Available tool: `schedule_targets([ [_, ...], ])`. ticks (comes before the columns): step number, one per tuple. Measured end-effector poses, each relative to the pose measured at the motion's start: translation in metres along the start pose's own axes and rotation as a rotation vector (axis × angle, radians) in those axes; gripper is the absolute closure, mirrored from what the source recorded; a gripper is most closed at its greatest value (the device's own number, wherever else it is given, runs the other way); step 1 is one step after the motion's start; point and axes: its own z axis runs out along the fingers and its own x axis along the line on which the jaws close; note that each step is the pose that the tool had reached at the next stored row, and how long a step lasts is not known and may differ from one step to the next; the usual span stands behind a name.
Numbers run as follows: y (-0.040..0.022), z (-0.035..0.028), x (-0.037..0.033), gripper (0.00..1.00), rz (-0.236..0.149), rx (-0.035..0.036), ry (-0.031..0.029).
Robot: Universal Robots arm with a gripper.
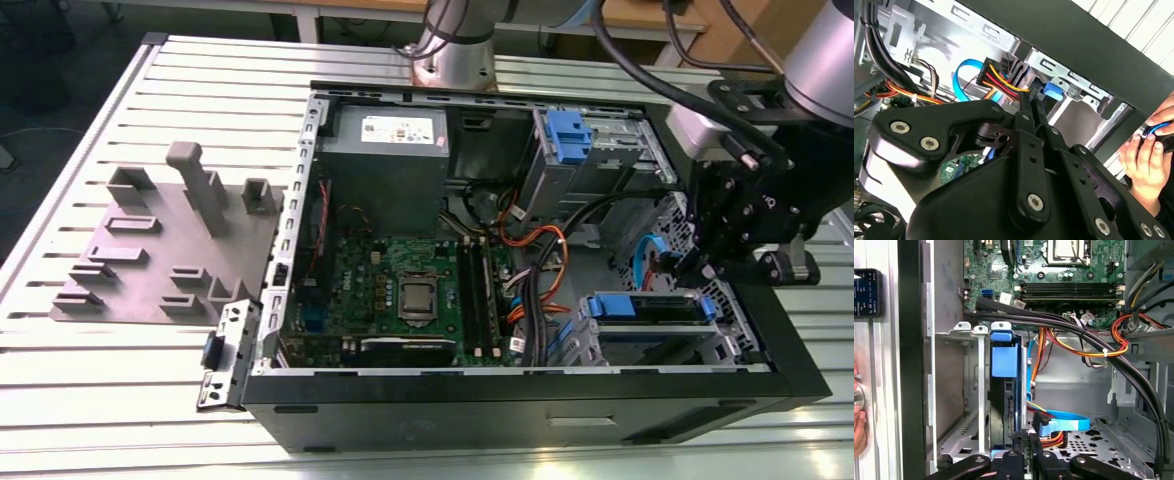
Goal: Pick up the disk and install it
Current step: 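Insert the first disk wire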
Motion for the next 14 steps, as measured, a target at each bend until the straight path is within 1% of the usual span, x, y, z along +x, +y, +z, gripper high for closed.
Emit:
schedule_targets([
  [2, 0.0022, 0.0000, 0.0018, 0.84, -0.001, 0.0051, 0.0000],
  [4, 0.0045, 0.0001, 0.0029, 0.84, -0.002, 0.0128, -0.0003],
  [6, 0.0067, 0.0004, 0.0033, 0.84, -0.001, 0.0257, -0.0007],
  [7, 0.0076, 0.0004, 0.0034, 0.84, -0.001, 0.0309, -0.0006],
  [11, 0.0083, 0.0004, 0.0034, 0.84, -0.001, 0.0343, -0.0008],
  [14, 0.0092, 0.0009, 0.0034, 0.84, -0.001, 0.0401, -0.0010],
])
